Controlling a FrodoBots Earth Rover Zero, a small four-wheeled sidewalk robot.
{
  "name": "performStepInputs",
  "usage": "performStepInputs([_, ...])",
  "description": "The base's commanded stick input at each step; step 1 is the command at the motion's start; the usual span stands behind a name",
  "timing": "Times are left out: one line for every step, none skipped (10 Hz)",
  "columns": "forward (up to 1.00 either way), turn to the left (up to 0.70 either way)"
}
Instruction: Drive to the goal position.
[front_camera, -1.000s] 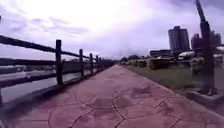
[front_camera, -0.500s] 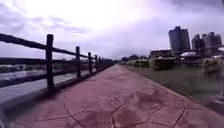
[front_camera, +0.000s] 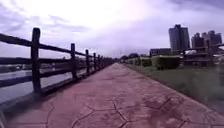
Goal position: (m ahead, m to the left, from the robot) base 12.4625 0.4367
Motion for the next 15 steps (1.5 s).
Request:
performStepInputs([1.00, 0.00])
performStepInputs([1.00, 0.00])
performStepInputs([1.00, 0.00])
performStepInputs([1.00, 0.00])
performStepInputs([1.00, 0.00])
performStepInputs([1.00, 0.00])
performStepInputs([1.00, 0.00])
performStepInputs([1.00, 0.00])
performStepInputs([1.00, -0.03])
performStepInputs([1.00, -0.17])
performStepInputs([1.00, -0.19])
performStepInputs([1.00, -0.20])
performStepInputs([1.00, 0.00])
performStepInputs([1.00, 0.00])
performStepInputs([1.00, 0.00])
